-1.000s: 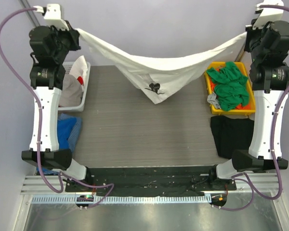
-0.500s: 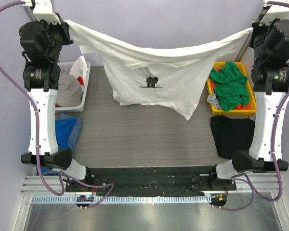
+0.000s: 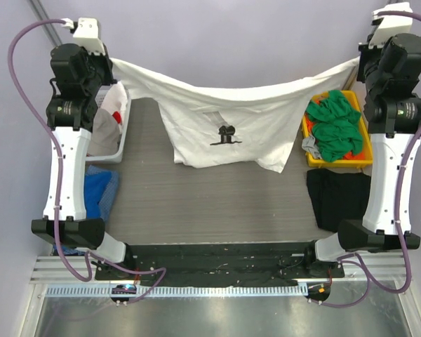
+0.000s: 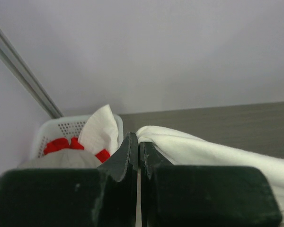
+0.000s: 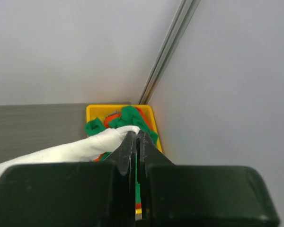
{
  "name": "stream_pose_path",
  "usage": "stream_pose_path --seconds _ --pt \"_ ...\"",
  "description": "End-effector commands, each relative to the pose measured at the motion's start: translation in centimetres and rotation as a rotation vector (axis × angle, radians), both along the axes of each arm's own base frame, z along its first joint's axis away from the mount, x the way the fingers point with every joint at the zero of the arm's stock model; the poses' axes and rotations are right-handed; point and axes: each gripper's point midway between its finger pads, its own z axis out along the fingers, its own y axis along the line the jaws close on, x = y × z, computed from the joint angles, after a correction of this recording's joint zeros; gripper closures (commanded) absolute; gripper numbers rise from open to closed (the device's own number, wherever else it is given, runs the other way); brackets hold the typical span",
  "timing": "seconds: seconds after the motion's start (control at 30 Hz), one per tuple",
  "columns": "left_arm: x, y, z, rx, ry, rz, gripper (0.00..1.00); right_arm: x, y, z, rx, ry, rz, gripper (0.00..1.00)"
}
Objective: Fold and stack the t-shirts
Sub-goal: Flatten out the tshirt
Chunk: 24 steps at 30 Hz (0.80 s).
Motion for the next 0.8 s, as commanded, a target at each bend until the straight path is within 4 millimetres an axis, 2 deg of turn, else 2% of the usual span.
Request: stream_pose_path --seconds 0.0,0.07,0.13,0.2,0.23,0.33,0.37,0.4,0.47,0.53,0.57,0.6,0.63,0.67,0.77 --pt "-0.4 1.2 -1.9 0.061 0.06 0.042 1.0 0.4 -0.2 -3.5 0.012 0.135 0.001 0.99" --pt "0.3 1.6 -2.7 0.072 0.09 0.062 1.0 1.2 -0.5 -4.8 0.01 0.183 -0.013 0.99" --pt "0.7 2.1 -2.8 0.07 0.1 0.096 1.0 1.9 -0.7 -5.3 0.013 0.2 -0.022 0.99" --pt "1.1 2.4 -2.2 0.06 0.077 0.116 1.0 2.1 -1.0 -4.3 0.014 0.172 -0.039 0.99" --pt "1.2 2.5 -1.3 0.058 0.058 0.124 1.0 2.7 -1.2 -4.6 0.012 0.18 -0.045 0.99" --pt "2.2 2.9 -0.8 0.047 0.056 0.148 1.0 3.2 -1.5 -3.1 -0.001 0.141 -0.061 0.99" --pt "1.9 2.9 0.9 0.039 0.026 0.149 1.0 3.9 -1.6 -3.2 -0.004 0.145 -0.064 0.99" --pt "2.4 2.7 0.9 0.033 0.027 0.145 1.0 3.7 -1.8 -2.2 -0.013 0.119 -0.071 0.99" --pt "2.0 2.0 3.2 0.016 -0.029 0.108 1.0 3.8 -1.9 -1.4 -0.017 0.098 -0.076 0.99" --pt "1.4 1.0 4.6 -0.012 -0.064 0.053 1.0 3.5 -1.9 -0.4 -0.022 0.063 -0.079 0.99" --pt "0.9 -1.0 5.2 -0.017 -0.083 -0.063 1.0 3.4 -1.9 -0.2 -0.02 0.053 -0.078 0.99" --pt "0.4 -2.2 5.5 -0.018 -0.093 -0.125 1.0 3.0 -1.8 0.3 -0.02 0.03 -0.075 0.99" --pt "-1.1 -3.1 6.7 -0.035 -0.124 -0.176 1.0 2.9 -1.7 0.5 -0.02 0.019 -0.068 0.99" --pt "-1.6 -4.6 6.4 -0.05 -0.121 -0.262 1.0 2.8 -1.6 0.5 -0.02 0.012 -0.066 0.99" --pt "-4.3 -6.9 6.8 -0.077 -0.126 -0.374 1.0 2.5 -1.7 0.4 -0.025 0.0 -0.072 0.99"
